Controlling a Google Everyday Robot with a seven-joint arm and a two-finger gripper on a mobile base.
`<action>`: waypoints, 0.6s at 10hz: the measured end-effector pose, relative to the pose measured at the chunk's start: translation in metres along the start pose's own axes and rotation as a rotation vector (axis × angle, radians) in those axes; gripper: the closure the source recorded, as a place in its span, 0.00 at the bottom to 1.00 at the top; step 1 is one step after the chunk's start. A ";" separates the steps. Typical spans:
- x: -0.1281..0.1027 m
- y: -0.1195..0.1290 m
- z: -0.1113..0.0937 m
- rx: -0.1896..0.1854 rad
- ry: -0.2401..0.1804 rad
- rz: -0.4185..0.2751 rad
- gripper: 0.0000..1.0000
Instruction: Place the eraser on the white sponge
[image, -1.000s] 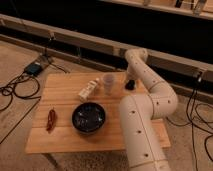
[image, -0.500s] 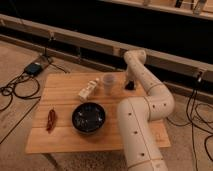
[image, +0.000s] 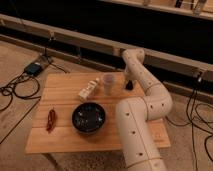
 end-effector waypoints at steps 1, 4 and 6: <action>0.001 0.000 -0.003 -0.002 0.002 0.001 1.00; 0.005 0.001 -0.016 -0.009 0.017 0.002 1.00; 0.012 0.003 -0.025 -0.014 0.040 -0.017 1.00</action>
